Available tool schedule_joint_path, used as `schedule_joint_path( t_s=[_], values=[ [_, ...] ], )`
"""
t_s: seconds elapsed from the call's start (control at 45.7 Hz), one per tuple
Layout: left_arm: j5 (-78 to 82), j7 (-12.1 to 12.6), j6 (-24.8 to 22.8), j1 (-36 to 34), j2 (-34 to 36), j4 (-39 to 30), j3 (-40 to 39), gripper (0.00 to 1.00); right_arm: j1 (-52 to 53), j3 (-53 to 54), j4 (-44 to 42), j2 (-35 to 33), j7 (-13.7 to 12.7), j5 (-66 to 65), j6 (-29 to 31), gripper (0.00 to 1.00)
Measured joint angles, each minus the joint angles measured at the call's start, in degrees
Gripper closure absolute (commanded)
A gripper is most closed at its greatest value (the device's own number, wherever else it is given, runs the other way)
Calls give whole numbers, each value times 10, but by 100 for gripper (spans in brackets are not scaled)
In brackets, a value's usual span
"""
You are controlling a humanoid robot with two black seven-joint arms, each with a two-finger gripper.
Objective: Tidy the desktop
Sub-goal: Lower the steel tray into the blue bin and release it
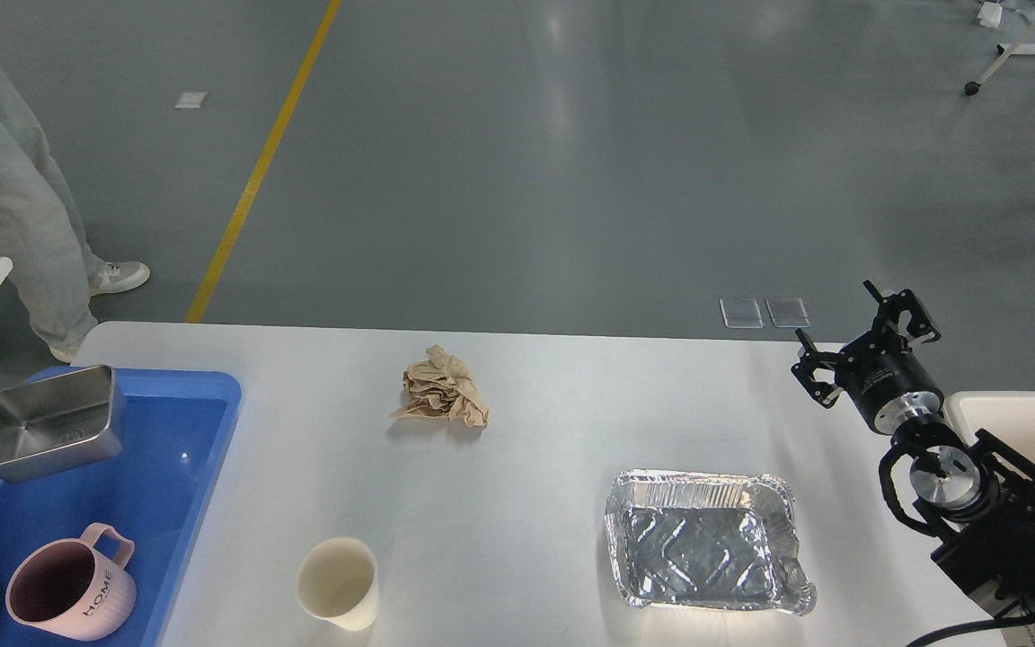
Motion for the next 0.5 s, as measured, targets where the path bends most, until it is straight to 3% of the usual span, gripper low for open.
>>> schedule_joint_path(
  t_s=[0.175,0.504],
  values=[
    [0,-3,36,30,-59,62,0,99,-2,-1,0,0,0,-1,0,0],
    [0,-1,79,34,-135,114,1,99,-4,-1,0,0,0,-1,0,0]
  ],
)
